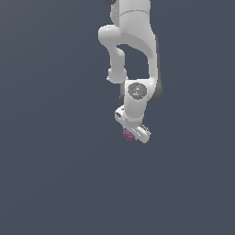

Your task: Pick up the object and move it to a goal position.

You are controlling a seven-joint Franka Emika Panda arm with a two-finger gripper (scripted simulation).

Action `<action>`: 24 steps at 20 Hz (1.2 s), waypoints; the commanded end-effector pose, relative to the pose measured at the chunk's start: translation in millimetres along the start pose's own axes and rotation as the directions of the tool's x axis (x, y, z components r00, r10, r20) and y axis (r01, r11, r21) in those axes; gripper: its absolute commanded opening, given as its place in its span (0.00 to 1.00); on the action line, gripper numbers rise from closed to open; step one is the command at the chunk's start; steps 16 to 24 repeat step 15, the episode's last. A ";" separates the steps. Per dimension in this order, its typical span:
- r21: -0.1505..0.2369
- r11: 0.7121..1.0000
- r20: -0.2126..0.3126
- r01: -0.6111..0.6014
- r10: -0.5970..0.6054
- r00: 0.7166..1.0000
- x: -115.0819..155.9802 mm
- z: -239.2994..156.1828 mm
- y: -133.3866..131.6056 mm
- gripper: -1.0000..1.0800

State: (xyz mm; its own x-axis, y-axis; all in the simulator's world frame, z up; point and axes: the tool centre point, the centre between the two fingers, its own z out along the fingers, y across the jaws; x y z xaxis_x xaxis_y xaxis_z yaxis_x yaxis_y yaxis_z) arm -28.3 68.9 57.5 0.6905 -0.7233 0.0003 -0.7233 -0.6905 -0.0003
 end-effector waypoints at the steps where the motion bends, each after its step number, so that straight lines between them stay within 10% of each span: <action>1: 0.000 1.000 0.000 0.001 -0.001 1.000 -24.1 -4.8 -15.6 0.00; 11: 0.000 1.000 0.000 0.001 -0.001 1.000 -79.5 -16.3 -54.4 0.00; 24: 0.000 1.000 0.000 0.001 -0.001 1.000 -84.3 -17.4 -58.1 0.00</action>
